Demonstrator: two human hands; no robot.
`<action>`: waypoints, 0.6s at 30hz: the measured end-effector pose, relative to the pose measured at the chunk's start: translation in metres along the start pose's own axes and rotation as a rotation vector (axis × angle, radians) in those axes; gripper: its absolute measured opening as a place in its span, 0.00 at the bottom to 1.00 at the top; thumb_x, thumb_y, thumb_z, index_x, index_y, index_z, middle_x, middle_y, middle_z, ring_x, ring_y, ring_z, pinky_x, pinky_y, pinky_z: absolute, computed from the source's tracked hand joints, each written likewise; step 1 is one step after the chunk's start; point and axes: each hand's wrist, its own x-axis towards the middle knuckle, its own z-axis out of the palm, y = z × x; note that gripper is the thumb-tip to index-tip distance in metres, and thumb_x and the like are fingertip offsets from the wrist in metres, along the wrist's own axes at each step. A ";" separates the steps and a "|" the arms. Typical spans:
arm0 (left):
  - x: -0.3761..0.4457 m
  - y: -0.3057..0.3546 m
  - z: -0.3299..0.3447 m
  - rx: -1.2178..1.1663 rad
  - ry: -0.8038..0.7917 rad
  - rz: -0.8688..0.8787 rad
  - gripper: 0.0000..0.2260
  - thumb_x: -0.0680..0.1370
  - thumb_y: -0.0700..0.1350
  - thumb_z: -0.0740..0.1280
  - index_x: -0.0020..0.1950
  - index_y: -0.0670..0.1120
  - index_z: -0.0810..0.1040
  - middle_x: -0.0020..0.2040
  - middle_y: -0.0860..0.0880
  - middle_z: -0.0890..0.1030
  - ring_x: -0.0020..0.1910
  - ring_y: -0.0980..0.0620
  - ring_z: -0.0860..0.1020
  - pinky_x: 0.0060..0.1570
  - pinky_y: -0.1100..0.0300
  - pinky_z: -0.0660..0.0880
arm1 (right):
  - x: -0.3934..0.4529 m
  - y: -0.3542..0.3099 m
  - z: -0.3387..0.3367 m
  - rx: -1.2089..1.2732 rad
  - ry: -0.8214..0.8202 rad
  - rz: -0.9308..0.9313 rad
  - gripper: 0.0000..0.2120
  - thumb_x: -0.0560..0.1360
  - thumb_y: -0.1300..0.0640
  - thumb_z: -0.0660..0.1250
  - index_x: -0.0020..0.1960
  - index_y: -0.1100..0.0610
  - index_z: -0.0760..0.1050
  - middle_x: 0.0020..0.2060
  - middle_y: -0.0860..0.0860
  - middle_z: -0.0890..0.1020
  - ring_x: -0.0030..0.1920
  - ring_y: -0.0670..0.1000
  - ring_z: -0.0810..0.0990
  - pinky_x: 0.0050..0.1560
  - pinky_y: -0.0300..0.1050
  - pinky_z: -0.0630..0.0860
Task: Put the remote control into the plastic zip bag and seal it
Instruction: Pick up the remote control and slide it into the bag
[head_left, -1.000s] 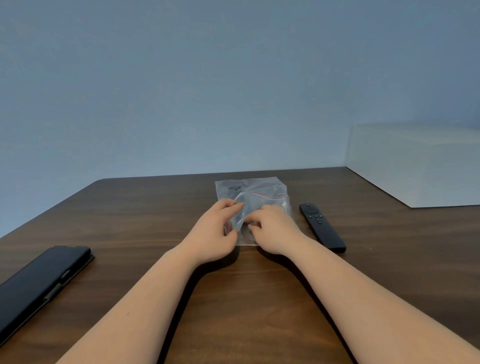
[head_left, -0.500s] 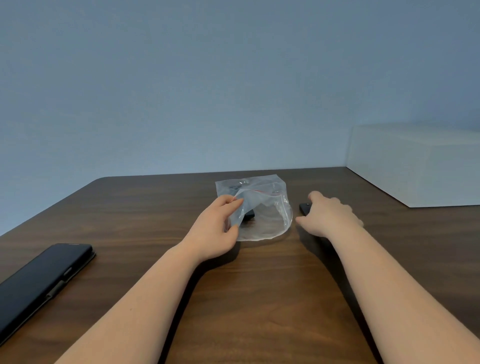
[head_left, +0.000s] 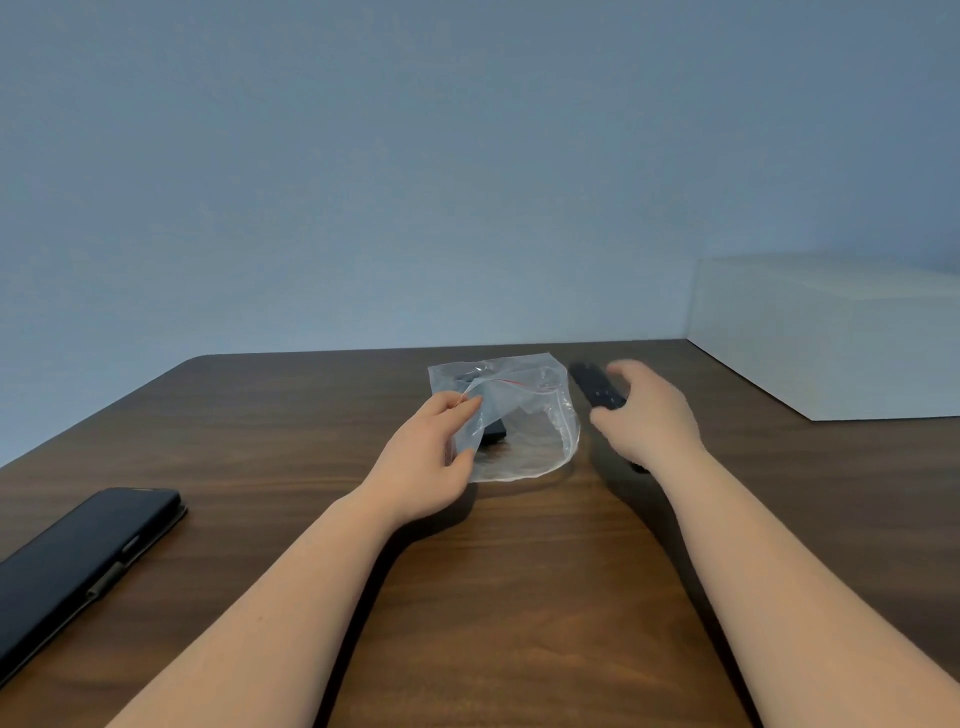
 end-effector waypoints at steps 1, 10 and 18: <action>0.000 0.000 0.000 -0.001 -0.004 -0.003 0.24 0.74 0.38 0.63 0.69 0.47 0.65 0.62 0.57 0.67 0.54 0.44 0.76 0.52 0.69 0.64 | -0.003 -0.007 -0.003 0.145 0.031 -0.071 0.23 0.72 0.58 0.67 0.66 0.50 0.69 0.53 0.51 0.79 0.54 0.55 0.77 0.49 0.47 0.74; -0.001 -0.003 0.001 0.016 -0.014 -0.070 0.25 0.77 0.44 0.62 0.73 0.48 0.58 0.71 0.52 0.62 0.60 0.51 0.70 0.56 0.64 0.63 | -0.028 -0.039 -0.010 0.073 -0.221 -0.405 0.18 0.70 0.54 0.69 0.60 0.47 0.75 0.54 0.47 0.79 0.40 0.46 0.75 0.38 0.40 0.71; 0.000 -0.001 0.003 -0.010 -0.014 -0.051 0.26 0.76 0.42 0.63 0.72 0.47 0.58 0.69 0.51 0.64 0.47 0.49 0.75 0.48 0.70 0.63 | -0.035 -0.043 -0.020 -0.269 -0.484 -0.378 0.17 0.69 0.52 0.68 0.58 0.45 0.75 0.57 0.47 0.78 0.43 0.44 0.75 0.41 0.42 0.72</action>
